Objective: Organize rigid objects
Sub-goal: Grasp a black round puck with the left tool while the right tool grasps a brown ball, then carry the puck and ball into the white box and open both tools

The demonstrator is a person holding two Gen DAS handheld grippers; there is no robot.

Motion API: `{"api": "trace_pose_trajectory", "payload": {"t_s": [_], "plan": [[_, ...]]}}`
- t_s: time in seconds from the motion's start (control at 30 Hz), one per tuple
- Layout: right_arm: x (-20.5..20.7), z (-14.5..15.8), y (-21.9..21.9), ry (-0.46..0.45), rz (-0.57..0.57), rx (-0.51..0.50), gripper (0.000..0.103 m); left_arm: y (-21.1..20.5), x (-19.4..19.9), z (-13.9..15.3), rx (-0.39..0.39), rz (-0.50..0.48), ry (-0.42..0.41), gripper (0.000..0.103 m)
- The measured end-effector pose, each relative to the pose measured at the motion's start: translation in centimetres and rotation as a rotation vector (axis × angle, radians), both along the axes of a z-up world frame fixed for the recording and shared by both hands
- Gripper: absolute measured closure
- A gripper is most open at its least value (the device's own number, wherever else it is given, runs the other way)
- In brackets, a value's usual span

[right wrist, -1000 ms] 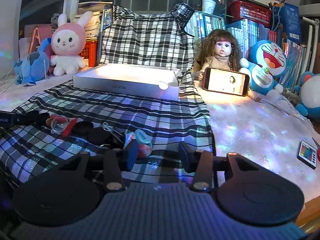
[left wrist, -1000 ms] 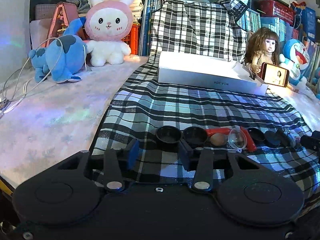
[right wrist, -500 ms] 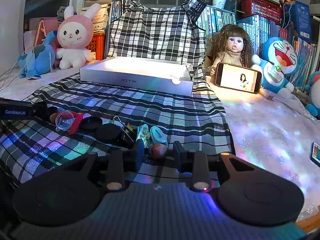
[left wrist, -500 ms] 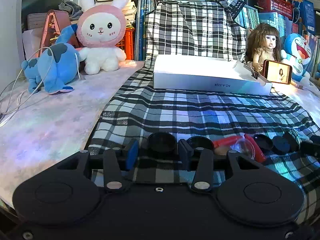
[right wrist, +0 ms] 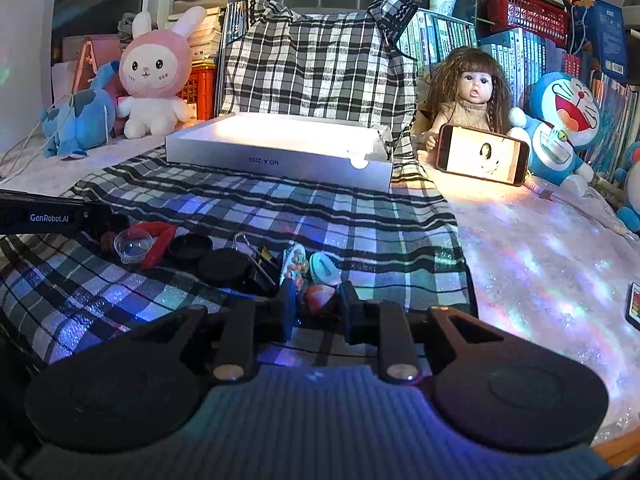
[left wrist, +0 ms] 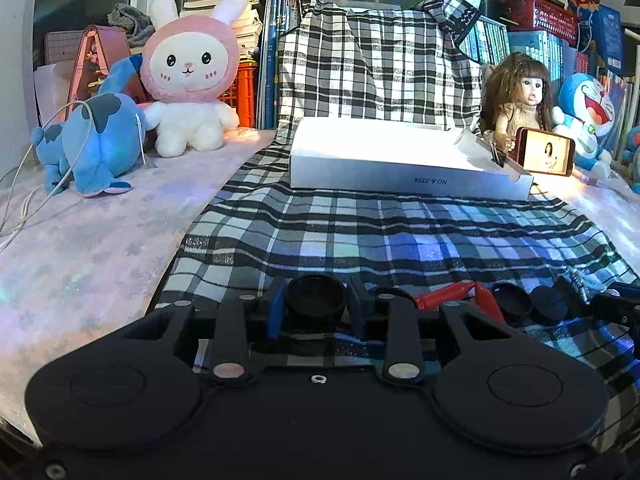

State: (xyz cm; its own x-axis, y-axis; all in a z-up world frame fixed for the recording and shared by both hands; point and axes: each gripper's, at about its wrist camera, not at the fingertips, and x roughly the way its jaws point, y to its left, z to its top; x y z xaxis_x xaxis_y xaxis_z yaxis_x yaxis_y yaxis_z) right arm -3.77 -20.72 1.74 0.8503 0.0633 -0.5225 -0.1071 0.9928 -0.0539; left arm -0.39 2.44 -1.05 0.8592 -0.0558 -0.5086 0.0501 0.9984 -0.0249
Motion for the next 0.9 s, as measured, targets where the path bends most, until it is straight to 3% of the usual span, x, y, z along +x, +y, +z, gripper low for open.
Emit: {"api": "trace_pose_trajectory", "payload": {"t_s": [0.33, 0.9], "plan": [[1.7, 2.5, -1.2, -0.011, -0.032, 0.074, 0.076, -0.3, 1.7, 2.7, -0.029, -0.038, 0.007, 0.072], [10.4, 5.6, -1.7, 0.062, -0.024, 0.187, 0.076, -2.0, 8.9, 6.6, -0.087, -0.105, 0.063, 0.072]]}}
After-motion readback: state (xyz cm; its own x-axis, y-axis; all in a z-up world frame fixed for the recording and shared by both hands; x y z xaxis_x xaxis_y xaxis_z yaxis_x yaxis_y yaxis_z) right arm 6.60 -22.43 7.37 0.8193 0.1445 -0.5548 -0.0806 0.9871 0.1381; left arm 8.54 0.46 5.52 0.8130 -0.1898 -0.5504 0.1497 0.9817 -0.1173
